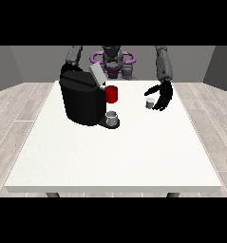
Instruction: Insert the coffee pod into the coffee machine and close the lid
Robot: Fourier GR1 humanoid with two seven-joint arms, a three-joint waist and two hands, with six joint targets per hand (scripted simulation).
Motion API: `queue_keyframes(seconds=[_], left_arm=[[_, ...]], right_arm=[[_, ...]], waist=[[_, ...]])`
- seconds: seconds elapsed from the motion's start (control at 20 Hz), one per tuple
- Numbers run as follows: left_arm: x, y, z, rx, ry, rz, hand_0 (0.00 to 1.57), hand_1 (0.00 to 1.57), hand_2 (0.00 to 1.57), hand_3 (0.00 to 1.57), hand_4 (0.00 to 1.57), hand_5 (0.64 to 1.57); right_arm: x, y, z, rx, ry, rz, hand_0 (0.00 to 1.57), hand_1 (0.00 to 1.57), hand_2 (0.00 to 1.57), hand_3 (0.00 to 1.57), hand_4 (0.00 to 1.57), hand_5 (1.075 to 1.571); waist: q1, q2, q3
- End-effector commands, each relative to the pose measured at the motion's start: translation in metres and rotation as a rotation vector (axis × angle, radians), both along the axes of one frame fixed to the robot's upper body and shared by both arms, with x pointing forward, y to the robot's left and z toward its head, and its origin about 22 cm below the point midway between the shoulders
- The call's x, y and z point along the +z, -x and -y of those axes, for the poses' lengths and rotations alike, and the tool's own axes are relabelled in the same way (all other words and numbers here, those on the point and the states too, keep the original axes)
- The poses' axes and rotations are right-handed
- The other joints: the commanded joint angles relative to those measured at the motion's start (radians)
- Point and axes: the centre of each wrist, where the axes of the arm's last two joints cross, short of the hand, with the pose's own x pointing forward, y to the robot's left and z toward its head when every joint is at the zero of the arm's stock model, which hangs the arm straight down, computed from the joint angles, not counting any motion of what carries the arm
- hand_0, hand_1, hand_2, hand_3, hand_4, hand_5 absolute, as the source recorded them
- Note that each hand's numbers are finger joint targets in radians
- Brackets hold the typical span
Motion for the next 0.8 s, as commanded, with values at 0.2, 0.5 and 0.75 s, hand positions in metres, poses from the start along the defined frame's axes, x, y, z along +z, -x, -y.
queue_keyframes(seconds=[0.2,0.5,0.75], left_arm=[[-0.002,-0.011,0.021,-0.015,-0.109,0.076,0.72,0.72,0.85,0.62,0.15,1.571],[0.009,-0.017,0.005,0.013,-0.157,0.135,0.84,0.84,0.97,0.75,0.38,1.571],[-0.005,-0.005,-0.015,0.011,-0.273,0.108,0.90,0.90,1.01,0.78,0.31,1.571]], right_arm=[[-0.001,-0.008,0.007,-0.010,-0.021,-0.001,0.00,0.00,0.00,0.00,0.51,1.571],[0.001,-0.011,0.010,-0.026,-0.054,0.033,0.00,0.00,0.00,0.00,0.51,1.571],[0.014,-0.005,-0.001,0.016,-0.035,0.055,0.00,0.00,0.00,0.00,0.43,1.571]], waist=[[0.006,-0.008,0.0001],[0.008,0.023,0.0003],[-0.038,0.052,-0.0003]])
